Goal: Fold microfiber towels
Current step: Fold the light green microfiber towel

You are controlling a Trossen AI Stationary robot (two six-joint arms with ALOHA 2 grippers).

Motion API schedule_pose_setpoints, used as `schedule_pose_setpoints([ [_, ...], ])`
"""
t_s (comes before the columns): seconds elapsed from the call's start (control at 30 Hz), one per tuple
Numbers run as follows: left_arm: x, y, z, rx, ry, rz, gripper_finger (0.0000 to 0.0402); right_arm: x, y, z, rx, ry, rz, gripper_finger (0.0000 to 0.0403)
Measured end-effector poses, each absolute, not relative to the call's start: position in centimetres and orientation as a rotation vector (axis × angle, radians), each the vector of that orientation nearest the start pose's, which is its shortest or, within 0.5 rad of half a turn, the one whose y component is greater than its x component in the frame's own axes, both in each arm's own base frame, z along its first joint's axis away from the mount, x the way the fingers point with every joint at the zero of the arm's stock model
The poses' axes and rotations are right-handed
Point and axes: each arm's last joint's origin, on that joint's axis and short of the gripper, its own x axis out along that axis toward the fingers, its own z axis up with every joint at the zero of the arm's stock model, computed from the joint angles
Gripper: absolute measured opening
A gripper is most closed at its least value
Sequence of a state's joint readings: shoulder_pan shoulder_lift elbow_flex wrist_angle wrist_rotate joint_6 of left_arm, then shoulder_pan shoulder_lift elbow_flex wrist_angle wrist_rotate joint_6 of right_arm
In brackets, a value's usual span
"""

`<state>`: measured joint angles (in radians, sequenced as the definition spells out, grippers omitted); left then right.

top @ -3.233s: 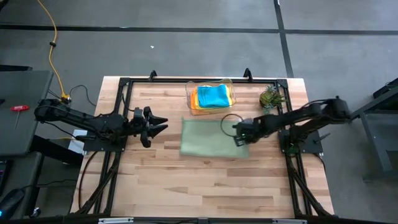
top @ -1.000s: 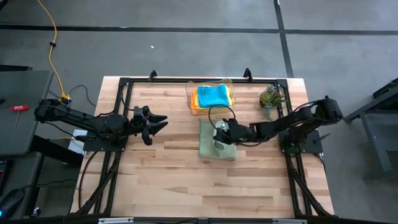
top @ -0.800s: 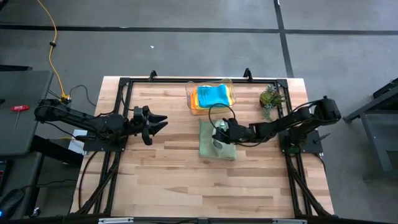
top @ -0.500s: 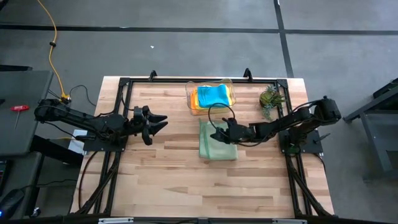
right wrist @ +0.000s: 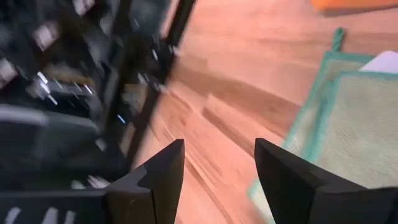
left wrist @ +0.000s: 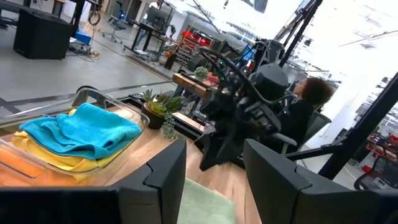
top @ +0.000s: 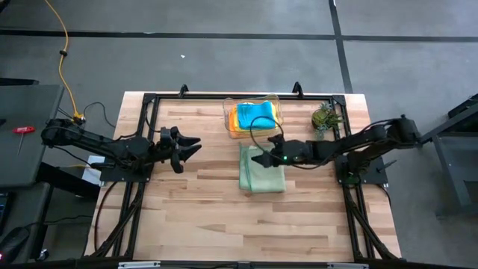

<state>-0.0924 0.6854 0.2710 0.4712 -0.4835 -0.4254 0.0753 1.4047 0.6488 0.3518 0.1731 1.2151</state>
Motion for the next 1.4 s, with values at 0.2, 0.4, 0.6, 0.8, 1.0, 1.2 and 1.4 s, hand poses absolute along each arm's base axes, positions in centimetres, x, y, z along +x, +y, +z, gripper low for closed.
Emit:
schedule_pose_setpoints([
  [0.2,17.5,-0.5,23.8,-0.364,0.048,0.31,0.0152,29.0,2.8,22.3,0.907,0.509,-0.325,0.0188],
  [0.4,21.2,-0.9,24.1,-0.257,0.203,0.316,0.0152,29.1,2.8,26.1,0.627,0.716,-0.369,0.0188],
  [0.6,25.8,-1.4,23.0,-0.267,0.315,0.33,0.0152,26.3,3.0,29.3,0.361,0.861,-0.559,0.0188],
  [0.8,30.1,-1.3,21.7,-0.407,0.381,0.385,0.0152,20.2,3.2,30.4,0.406,0.848,-0.697,0.0188],
  [1.0,34.9,0.3,20.6,-0.583,0.596,0.45,0.0152,16.6,3.3,30.3,0.594,0.714,-0.679,0.0188],
  [1.2,38.8,1.1,18.5,-0.655,0.748,0.52,0.0152,15.7,3.3,29.5,0.615,0.702,-0.674,0.0188],
  [1.4,39.5,1.9,15.9,-0.888,0.76,0.671,0.0152,16.0,3.4,28.7,0.609,0.725,-0.664,0.0188],
])
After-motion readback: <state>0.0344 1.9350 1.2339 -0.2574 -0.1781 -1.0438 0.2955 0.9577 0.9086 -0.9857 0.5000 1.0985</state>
